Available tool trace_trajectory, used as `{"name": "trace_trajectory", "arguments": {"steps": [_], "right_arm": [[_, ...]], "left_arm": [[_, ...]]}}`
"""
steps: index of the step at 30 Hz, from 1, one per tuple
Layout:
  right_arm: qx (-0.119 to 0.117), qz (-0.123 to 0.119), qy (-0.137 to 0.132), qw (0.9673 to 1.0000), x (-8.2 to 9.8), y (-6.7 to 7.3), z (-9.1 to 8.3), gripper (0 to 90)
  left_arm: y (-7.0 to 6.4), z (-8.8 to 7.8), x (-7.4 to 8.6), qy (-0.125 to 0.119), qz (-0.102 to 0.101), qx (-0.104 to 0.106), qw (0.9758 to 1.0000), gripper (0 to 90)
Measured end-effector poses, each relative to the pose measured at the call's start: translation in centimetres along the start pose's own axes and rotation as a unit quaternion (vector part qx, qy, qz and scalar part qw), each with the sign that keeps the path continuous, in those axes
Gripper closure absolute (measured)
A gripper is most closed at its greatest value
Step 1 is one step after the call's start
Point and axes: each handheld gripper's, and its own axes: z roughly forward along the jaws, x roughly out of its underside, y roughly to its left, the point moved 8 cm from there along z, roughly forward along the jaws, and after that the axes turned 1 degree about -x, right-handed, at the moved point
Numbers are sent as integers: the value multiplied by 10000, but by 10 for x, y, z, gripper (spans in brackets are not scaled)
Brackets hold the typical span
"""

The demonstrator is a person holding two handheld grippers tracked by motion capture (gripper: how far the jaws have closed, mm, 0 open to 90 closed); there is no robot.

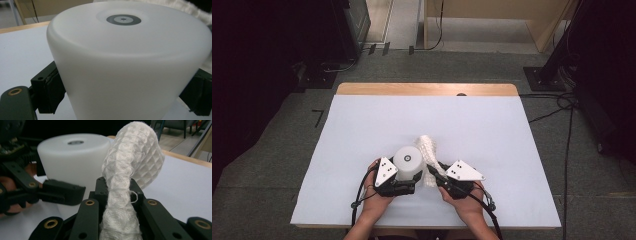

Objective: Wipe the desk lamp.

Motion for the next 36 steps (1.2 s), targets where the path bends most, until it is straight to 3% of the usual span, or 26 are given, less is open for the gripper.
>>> {"name": "trace_trajectory", "arguments": {"steps": [6, 13, 16, 19, 22, 27, 36], "right_arm": [[-24, -25, -53, 10000, -3, 1, -1, 757], [-148, 24, 510, 9986, 23, 1, 15, 757], [-161, 50, 612, 9980, 28, 2, 18, 756], [-119, 21, 563, 9983, 24, 2, 15, 757], [-106, 44, 362, 9993, 14, 1, 9, 757], [-90, -27, 89, 9999, 1, 0, 0, 757], [-159, -17, 583, 9982, 28, 2, 17, 757]], "left_arm": [[1, 0, -1, 19, 41, -14, 10000, 86], [12, -9, -10, -213, -242, 98, 9994, 86], [13, -10, -11, -228, -267, 116, 9993, 86], [10, -8, -9, -200, -228, 174, 9994, 86], [4, -4, -5, -94, -98, 192, 9997, 86], [3, -2, -3, -53, -81, 190, 9998, 86], [14, -13, -15, -343, -238, 156, 9990, 86]]}}
